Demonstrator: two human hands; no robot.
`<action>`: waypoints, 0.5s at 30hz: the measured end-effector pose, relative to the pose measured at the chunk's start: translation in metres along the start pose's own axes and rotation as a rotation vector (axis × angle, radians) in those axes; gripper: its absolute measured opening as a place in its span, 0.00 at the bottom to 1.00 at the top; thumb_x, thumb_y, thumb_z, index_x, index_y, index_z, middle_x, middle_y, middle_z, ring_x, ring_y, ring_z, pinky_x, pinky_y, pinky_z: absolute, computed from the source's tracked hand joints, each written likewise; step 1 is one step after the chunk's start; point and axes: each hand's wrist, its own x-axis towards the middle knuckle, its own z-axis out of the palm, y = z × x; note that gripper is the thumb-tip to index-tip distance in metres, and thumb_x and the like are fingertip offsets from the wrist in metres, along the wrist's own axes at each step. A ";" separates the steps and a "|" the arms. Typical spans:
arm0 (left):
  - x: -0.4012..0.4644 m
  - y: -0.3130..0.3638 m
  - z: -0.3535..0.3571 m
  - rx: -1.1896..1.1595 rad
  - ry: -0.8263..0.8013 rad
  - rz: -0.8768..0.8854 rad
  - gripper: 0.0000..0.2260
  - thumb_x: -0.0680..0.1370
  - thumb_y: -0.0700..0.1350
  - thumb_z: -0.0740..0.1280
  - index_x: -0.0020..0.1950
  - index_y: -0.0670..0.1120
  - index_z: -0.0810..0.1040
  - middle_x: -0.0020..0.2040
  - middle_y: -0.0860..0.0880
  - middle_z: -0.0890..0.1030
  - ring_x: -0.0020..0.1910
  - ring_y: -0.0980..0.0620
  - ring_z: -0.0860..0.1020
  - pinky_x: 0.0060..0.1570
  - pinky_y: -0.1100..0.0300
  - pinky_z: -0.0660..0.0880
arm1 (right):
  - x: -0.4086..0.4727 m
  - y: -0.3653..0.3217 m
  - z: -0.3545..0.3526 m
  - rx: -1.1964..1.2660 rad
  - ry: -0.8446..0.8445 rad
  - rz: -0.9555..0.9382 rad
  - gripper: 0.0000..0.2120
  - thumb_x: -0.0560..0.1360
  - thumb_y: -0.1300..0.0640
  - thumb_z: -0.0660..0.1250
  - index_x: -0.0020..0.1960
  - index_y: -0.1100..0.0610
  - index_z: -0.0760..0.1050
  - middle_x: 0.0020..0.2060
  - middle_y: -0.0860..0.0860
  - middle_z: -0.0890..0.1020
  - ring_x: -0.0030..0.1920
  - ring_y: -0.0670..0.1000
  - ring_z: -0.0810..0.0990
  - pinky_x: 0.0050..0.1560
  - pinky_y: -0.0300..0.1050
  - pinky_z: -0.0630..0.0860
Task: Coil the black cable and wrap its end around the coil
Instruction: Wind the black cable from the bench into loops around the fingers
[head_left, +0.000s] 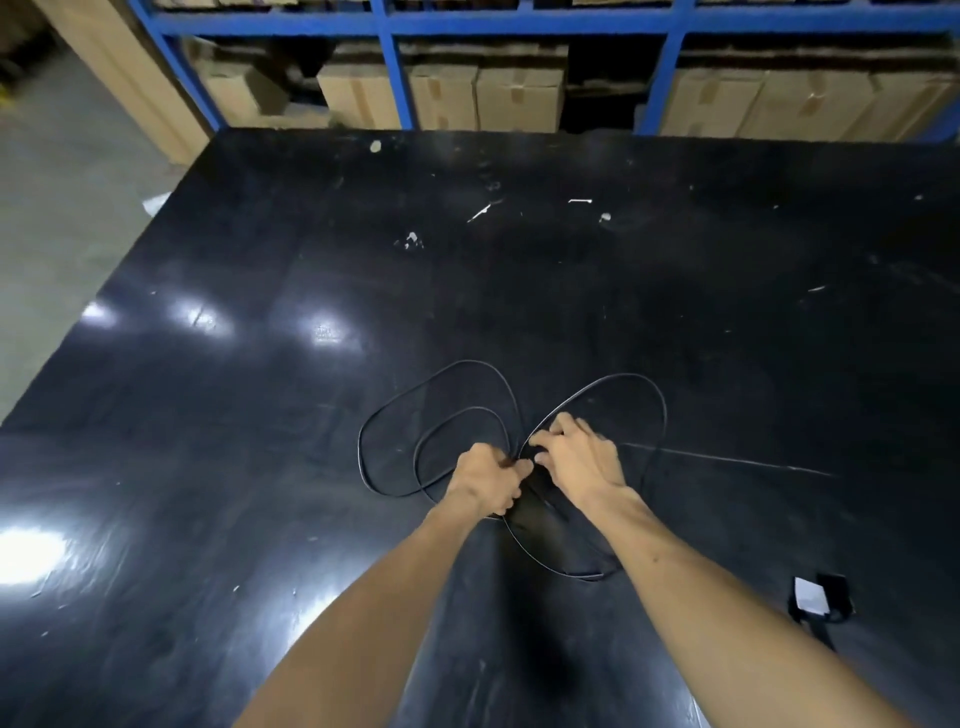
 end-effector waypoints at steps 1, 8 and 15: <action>0.003 0.001 0.001 -0.052 0.000 -0.049 0.07 0.77 0.43 0.71 0.44 0.42 0.75 0.38 0.39 0.83 0.31 0.44 0.77 0.33 0.53 0.82 | 0.000 0.001 0.000 0.032 0.003 0.006 0.15 0.82 0.50 0.64 0.69 0.44 0.77 0.64 0.51 0.75 0.66 0.54 0.73 0.58 0.50 0.76; 0.011 -0.008 -0.001 -0.242 -0.016 -0.063 0.08 0.77 0.33 0.68 0.55 0.34 0.80 0.36 0.41 0.85 0.27 0.48 0.81 0.28 0.60 0.81 | -0.003 0.018 -0.009 0.159 0.177 -0.011 0.20 0.79 0.54 0.70 0.71 0.47 0.76 0.66 0.52 0.74 0.64 0.56 0.75 0.57 0.54 0.76; -0.022 0.001 -0.048 -0.189 -0.373 0.158 0.09 0.77 0.42 0.72 0.54 0.39 0.84 0.48 0.41 0.88 0.47 0.45 0.87 0.50 0.53 0.84 | -0.023 0.011 -0.055 -0.012 0.396 -0.253 0.07 0.71 0.54 0.79 0.48 0.46 0.88 0.44 0.50 0.85 0.49 0.60 0.81 0.43 0.55 0.74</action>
